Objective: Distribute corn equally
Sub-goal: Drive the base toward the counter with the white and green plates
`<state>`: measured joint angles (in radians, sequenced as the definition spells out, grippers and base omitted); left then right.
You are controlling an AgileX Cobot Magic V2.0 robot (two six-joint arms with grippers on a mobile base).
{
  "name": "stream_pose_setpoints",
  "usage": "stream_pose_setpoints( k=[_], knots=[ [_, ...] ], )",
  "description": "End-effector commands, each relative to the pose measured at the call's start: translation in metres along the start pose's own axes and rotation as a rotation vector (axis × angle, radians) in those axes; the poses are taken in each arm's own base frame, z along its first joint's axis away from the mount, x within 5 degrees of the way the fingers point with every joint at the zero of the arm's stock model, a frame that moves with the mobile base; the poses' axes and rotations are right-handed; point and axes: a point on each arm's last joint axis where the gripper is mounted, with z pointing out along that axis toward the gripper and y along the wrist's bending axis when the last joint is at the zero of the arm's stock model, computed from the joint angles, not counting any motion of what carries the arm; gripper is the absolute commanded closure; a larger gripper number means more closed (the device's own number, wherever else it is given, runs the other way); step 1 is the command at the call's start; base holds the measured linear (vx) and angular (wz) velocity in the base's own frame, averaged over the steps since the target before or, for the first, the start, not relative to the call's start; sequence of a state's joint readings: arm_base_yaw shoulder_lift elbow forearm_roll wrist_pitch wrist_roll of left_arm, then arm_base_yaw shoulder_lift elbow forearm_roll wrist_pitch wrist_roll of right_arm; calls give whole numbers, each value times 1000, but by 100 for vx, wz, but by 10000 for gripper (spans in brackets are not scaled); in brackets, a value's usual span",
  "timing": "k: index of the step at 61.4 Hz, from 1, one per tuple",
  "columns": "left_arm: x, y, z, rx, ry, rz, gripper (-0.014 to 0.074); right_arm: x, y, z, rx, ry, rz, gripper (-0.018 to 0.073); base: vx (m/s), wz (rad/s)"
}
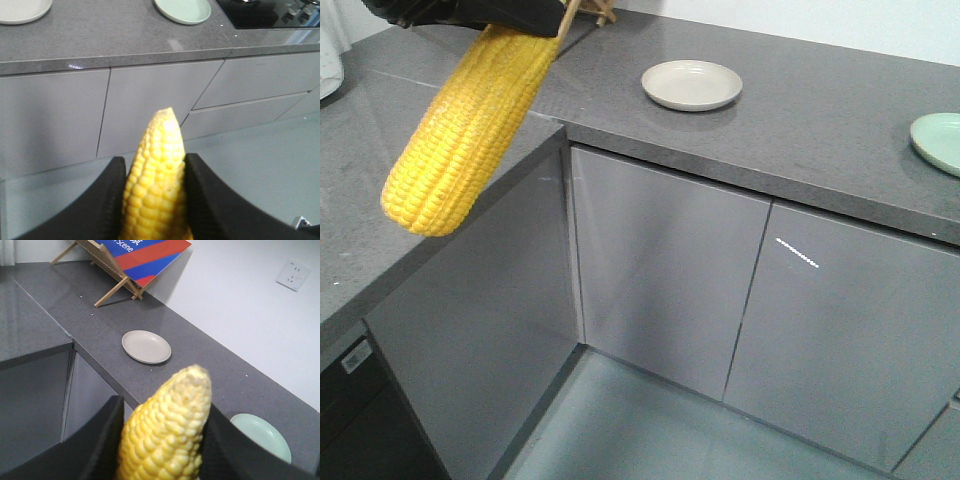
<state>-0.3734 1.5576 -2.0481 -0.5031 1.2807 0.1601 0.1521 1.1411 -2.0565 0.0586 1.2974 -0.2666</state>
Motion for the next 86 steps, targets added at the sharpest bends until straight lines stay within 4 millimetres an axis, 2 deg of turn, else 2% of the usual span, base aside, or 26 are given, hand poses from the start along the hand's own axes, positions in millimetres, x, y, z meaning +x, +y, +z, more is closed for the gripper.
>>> stream_pose_setpoints(
  k=[1,56,86],
  knots=[
    [-5,-13,-21,28,-86,7,603,-8,-3,-7,29,-82,-2,564,-1,-25],
    [-5,-13,-21,28,-86,7,603,-8,-3,-7,29,-82,-2,564,-1,-27],
    [-5,-13,-21,28,-86,7,603,-8,-3,-7,29,-82,-2,564,0,-6]
  ],
)
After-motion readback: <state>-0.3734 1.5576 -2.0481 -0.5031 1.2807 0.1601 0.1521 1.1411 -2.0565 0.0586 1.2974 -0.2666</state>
